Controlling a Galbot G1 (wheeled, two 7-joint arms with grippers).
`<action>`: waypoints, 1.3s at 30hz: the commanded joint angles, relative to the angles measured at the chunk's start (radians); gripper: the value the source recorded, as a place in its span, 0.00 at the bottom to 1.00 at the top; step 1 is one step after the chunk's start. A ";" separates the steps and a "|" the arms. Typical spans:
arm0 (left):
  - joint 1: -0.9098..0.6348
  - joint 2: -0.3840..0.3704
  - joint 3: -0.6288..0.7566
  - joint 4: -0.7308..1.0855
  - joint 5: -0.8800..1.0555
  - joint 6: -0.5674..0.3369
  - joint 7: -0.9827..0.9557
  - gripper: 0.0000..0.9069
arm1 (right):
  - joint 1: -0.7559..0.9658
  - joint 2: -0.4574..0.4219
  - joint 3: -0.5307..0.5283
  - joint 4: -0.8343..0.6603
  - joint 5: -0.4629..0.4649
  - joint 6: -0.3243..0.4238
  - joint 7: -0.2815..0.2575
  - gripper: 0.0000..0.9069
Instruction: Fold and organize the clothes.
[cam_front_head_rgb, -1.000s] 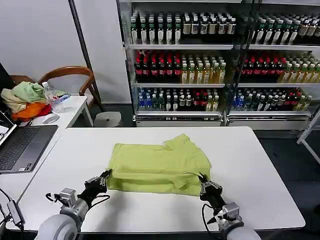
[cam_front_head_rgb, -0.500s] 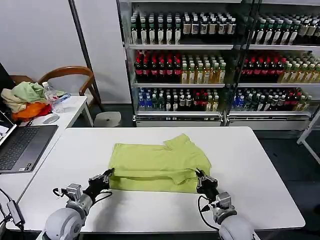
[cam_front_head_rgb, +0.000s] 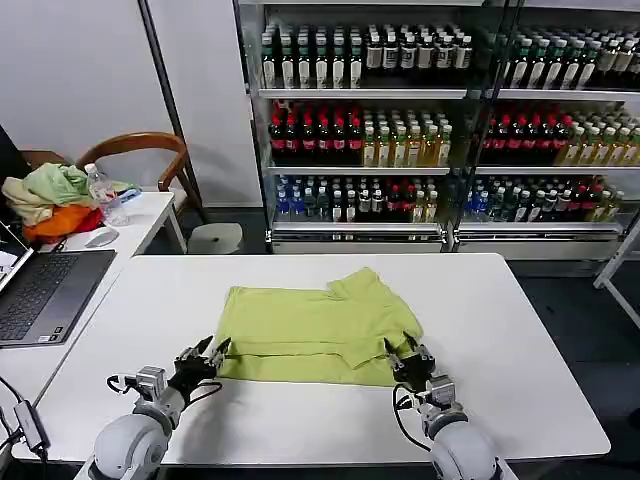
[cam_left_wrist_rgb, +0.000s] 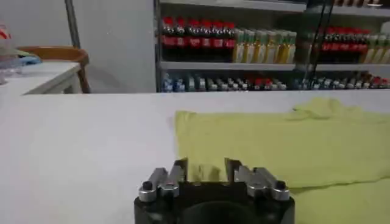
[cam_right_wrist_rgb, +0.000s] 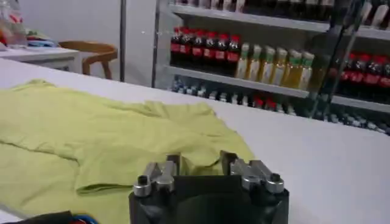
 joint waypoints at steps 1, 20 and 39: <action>0.095 0.017 -0.059 -0.122 -0.040 -0.011 -0.014 1.00 | -0.083 -0.016 0.035 0.103 0.010 -0.006 0.022 1.00; 0.123 0.002 -0.030 -0.103 -0.030 0.151 -0.140 1.00 | -0.226 -0.014 0.058 0.123 0.040 -0.042 0.090 1.00; 0.104 -0.010 0.023 -0.089 -0.013 0.122 -0.136 0.04 | -0.207 -0.023 0.045 0.118 0.163 -0.066 0.100 0.00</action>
